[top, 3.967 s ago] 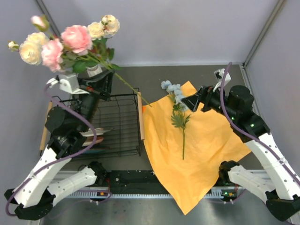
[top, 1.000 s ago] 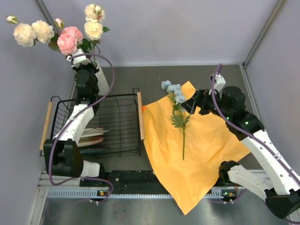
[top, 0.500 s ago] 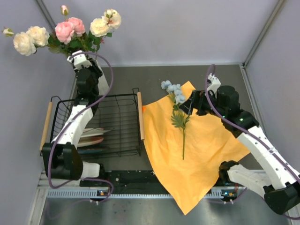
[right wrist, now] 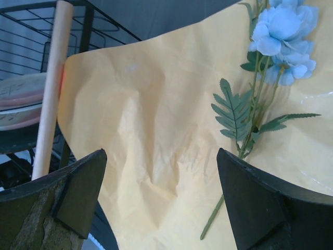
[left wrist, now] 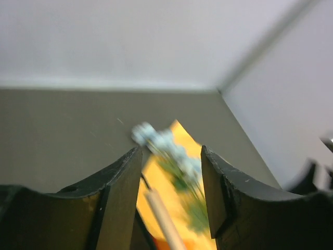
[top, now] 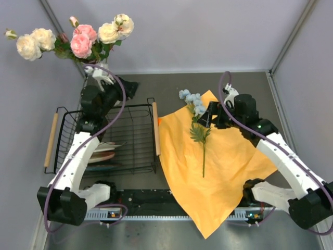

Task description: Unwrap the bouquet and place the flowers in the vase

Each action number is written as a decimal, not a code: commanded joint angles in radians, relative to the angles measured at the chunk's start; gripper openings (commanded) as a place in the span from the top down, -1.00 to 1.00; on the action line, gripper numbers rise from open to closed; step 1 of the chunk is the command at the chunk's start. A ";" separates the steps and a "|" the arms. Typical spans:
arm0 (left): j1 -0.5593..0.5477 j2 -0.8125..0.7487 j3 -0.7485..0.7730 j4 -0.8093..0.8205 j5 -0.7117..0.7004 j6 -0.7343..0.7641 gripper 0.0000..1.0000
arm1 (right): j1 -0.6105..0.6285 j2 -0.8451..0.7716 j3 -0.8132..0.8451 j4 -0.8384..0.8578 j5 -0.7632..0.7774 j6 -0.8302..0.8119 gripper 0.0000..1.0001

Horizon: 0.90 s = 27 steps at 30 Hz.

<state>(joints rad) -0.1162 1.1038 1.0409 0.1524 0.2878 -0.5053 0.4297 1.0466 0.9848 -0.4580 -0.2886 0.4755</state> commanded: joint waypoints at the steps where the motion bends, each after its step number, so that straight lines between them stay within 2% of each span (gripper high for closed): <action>1: -0.146 -0.013 -0.059 -0.045 0.248 -0.079 -0.10 | -0.046 0.055 -0.027 0.019 -0.029 0.015 -0.76; 6: -0.393 0.002 -0.050 -0.053 0.245 -0.068 -0.15 | -0.101 0.125 -0.046 0.021 -0.035 0.005 -0.58; 9: -0.456 0.037 -0.016 -0.056 0.243 -0.075 -0.16 | -0.106 0.168 -0.061 0.027 -0.029 -0.018 -0.44; 10: -0.464 0.048 -0.004 -0.063 0.246 -0.073 -0.18 | -0.105 0.180 -0.069 0.030 -0.032 -0.024 -0.14; 11: -0.471 0.069 0.005 -0.068 0.244 -0.073 -0.19 | -0.105 0.205 -0.072 0.030 -0.032 -0.029 0.04; 13: -0.485 0.091 0.030 -0.071 0.248 -0.076 -0.19 | -0.103 0.219 -0.095 0.030 -0.030 -0.035 0.25; 22: -0.519 0.191 0.093 -0.067 0.260 -0.087 -0.21 | -0.065 0.251 -0.264 0.113 -0.029 -0.026 0.10; 27: -0.537 0.217 0.113 -0.054 0.264 -0.098 -0.22 | -0.037 0.289 -0.290 0.176 -0.017 -0.014 0.07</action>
<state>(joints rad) -0.6373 1.3125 1.0985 0.0521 0.5327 -0.5861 0.3710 1.3159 0.7044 -0.3893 -0.3111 0.4561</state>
